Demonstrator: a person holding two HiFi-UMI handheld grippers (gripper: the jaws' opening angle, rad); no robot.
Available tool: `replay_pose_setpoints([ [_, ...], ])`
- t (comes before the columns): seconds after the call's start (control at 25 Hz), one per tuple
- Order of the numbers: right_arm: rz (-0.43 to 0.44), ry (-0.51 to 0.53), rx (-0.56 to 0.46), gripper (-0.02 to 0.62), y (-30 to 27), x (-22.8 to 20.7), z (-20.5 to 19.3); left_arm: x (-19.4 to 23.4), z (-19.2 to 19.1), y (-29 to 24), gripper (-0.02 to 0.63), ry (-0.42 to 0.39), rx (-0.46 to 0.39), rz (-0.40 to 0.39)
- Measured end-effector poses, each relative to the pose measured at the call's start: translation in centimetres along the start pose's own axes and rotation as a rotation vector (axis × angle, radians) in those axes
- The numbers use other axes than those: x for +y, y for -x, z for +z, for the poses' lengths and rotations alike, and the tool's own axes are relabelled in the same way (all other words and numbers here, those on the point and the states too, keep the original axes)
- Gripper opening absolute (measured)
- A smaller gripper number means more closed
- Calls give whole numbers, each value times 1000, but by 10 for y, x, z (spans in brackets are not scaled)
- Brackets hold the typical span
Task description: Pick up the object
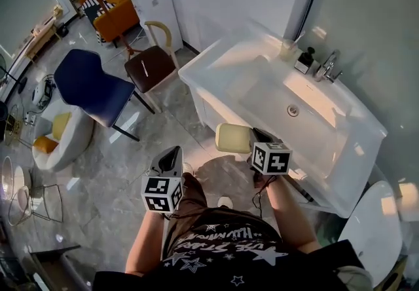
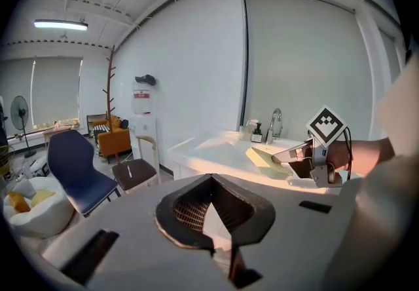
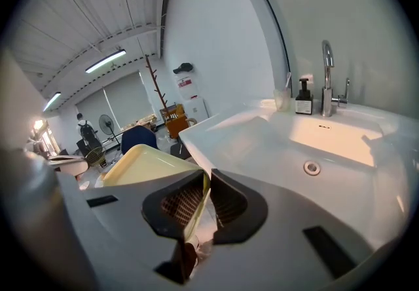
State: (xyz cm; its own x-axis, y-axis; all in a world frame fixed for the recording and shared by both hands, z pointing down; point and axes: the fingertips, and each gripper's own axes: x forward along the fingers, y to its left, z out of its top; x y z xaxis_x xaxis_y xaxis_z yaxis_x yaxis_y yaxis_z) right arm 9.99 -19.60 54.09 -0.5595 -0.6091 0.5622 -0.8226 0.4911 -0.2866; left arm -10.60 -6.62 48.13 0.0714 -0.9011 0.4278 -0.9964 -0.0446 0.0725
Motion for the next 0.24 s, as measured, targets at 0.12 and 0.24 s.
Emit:
replay_pose_setpoints([
  [0.12,4,1,3,44,0,6,-11,-1,-14,12,15,14,8,8],
  [0.24,-1,9,12,44,-3,15,-20,1,-26,24,15,18,17,5],
])
